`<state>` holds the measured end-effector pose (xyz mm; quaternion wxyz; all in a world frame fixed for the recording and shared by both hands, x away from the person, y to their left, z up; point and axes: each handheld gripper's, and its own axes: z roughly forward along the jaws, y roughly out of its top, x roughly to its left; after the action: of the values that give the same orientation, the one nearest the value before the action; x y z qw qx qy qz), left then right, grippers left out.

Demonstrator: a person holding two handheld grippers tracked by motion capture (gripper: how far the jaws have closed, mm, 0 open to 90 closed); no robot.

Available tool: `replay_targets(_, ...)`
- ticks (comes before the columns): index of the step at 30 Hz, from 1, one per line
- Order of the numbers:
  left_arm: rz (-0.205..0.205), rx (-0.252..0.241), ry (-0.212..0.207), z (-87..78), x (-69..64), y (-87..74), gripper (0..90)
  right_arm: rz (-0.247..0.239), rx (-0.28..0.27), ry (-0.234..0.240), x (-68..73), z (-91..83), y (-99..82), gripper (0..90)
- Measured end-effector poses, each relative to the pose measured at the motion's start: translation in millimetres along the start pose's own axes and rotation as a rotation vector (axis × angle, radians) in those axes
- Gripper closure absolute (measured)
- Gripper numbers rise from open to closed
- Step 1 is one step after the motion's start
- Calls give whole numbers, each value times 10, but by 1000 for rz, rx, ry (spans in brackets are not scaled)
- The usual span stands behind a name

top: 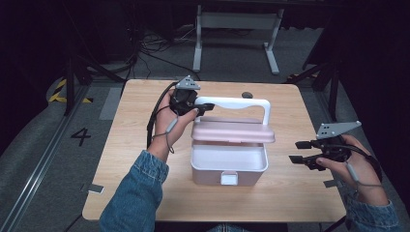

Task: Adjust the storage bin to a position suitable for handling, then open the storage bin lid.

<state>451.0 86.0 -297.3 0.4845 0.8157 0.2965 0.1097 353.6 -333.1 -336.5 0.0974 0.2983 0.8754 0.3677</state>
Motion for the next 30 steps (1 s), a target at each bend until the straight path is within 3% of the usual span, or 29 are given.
replay_targets(4,0,8,9,4,18,23,740,-39,-17,21,60,-44,47,528)
replay_targets(14,-19,-2,21,32,124,72,726,-64,-174,59,196,-47,170,636)
replay_targets(20,-31,-6,15,31,136,65,719,-48,-319,29,248,25,248,575)
replay_targets(26,-42,-9,14,29,153,39,721,-13,-383,13,257,82,311,500)
replay_targets(30,-42,-15,13,25,167,27,719,-20,-399,-5,264,139,382,492)
